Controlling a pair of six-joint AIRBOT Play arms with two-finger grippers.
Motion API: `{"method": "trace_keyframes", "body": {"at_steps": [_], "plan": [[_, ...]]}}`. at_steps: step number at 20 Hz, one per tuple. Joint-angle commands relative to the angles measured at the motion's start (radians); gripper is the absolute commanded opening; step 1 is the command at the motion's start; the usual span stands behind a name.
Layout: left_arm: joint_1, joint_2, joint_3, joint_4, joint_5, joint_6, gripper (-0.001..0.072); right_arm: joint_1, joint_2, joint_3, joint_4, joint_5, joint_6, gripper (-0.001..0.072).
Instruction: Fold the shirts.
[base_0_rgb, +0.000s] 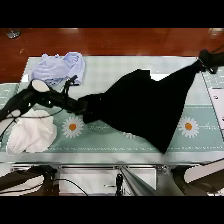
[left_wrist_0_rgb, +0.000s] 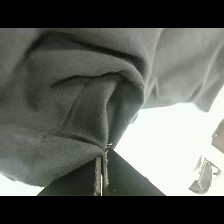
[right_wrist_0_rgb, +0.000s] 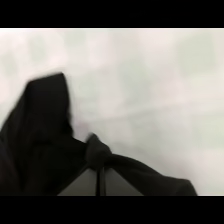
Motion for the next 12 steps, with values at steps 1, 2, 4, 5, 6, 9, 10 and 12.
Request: {"method": "trace_keyframes", "body": {"at_steps": [1, 2, 4, 5, 6, 9, 10, 12], "plan": [[-0.059, 0.063, -0.123, -0.039, 0.065, -0.001, 0.0028, 0.083, -0.138, 0.173, 0.080, -0.056, 0.042, 0.0021], [-0.061, 0.059, -0.129, -0.039, 0.085, -0.001, 0.0028, 0.104, -0.150, 0.173, 0.102, -0.081, 0.051, 0.0022], [-0.034, 0.055, -0.110, -0.040, 0.080, -0.001, 0.0068, 0.129, -0.156, 0.173, 0.105, -0.082, 0.058, 0.0451], [0.000, 0.055, -0.084, -0.039, 0.042, -0.001, 0.0342, 0.129, -0.151, 0.173, 0.113, -0.049, 0.042, 0.0619], [0.044, 0.055, -0.050, -0.025, -0.008, -0.001, 0.0709, 0.117, -0.140, 0.173, 0.109, -0.001, 0.038, 0.0624], [0.249, 0.060, 0.103, 0.123, -0.169, -0.028, 0.0701, 0.053, -0.063, 0.155, -0.044, 0.276, -0.023, 0.0623], [0.323, 0.064, 0.135, 0.142, -0.169, -0.028, 0.0701, 0.031, -0.005, 0.106, -0.185, 0.314, -0.002, 0.0623], [0.451, 0.060, 0.135, 0.136, -0.127, -0.092, 0.0700, -0.019, 0.153, -0.099, -0.320, 0.267, 0.005, 0.0623]]}}
